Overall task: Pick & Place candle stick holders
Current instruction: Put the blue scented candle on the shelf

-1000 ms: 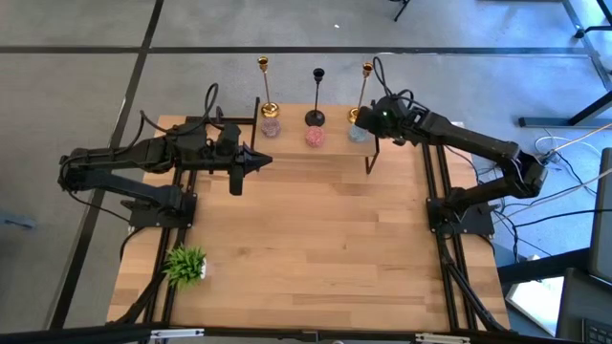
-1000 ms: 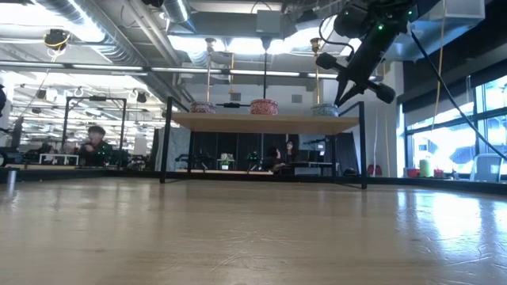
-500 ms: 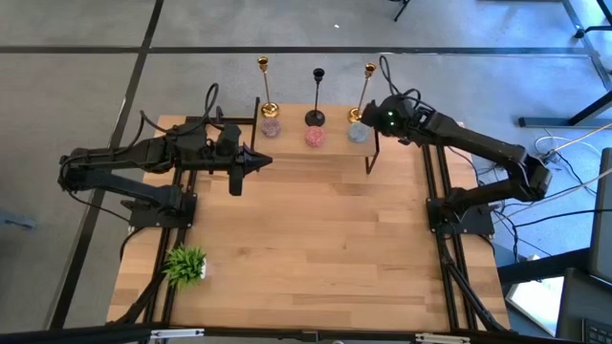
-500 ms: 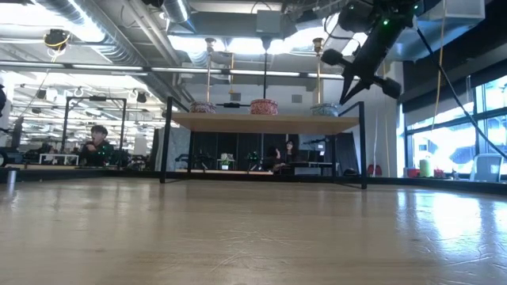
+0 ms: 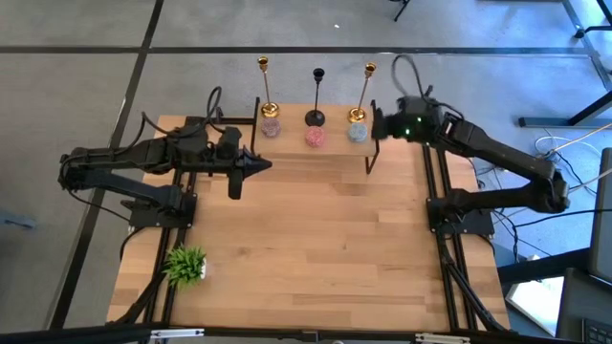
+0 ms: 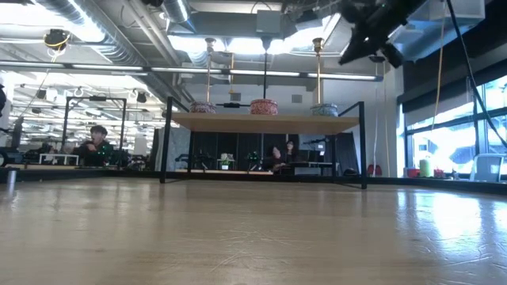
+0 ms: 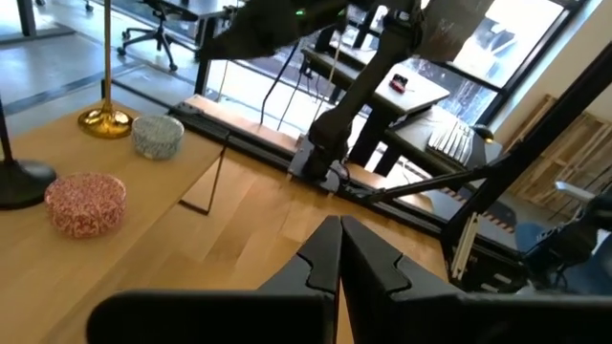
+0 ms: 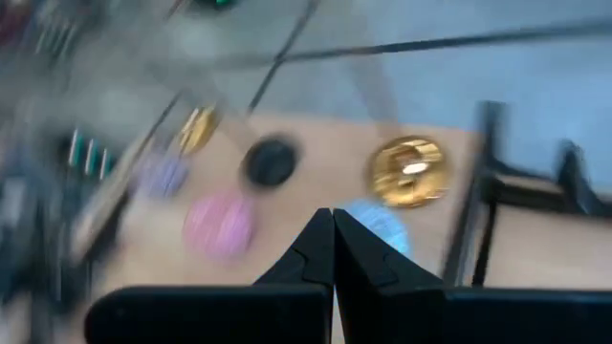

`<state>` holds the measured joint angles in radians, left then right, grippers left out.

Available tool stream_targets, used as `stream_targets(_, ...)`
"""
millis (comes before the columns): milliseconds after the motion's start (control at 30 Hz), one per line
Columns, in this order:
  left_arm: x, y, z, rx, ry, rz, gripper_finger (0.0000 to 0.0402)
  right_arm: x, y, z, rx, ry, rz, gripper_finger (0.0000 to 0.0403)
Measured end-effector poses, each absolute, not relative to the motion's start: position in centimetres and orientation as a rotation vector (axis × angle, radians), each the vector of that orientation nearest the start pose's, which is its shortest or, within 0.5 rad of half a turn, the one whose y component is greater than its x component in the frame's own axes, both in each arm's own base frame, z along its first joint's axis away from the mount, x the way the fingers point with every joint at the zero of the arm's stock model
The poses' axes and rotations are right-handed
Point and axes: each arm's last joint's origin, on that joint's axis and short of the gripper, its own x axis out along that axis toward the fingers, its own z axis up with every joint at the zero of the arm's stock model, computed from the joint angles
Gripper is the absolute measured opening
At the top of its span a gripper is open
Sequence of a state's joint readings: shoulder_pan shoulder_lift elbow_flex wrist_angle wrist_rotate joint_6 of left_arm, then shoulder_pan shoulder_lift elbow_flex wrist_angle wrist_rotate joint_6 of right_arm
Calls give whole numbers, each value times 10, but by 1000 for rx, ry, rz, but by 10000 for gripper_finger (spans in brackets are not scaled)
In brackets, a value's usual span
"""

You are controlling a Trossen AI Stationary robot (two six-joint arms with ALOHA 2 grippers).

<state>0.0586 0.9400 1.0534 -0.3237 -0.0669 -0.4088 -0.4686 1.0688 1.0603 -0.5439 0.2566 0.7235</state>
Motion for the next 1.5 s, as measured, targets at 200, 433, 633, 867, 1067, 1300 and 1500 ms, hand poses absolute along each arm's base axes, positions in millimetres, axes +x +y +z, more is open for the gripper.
stream_targets(200, 195, 13, 381, -401, 210, 175, 2, 202, -88, 336, 466, 513, -596, 0)
stream_targets(433, 203, 14, 375, -388, 239, 197, 1, 221, -94, 329, 337, 523, -577, 0)
stream_targets(633, 217, 12, 367, -383, 284, 196, 1, 244, -103, 305, 281, 628, -566, 0)
stream_targets(867, 221, 3, 364, -367, 291, 223, 2, 255, -104, 299, 252, 603, -724, 0)
stream_targets(1067, 221, 0, 364, -366, 285, 229, 2, 258, -108, 301, 284, 535, -785, 0)
stream_targets(1300, 221, 0, 364, -361, 282, 238, 1, 260, -116, 295, 388, 522, -817, 0)
stream_targets(1500, 221, 0, 365, -365, 272, 237, 1, 259, -116, 295, 408, 511, -837, 0)
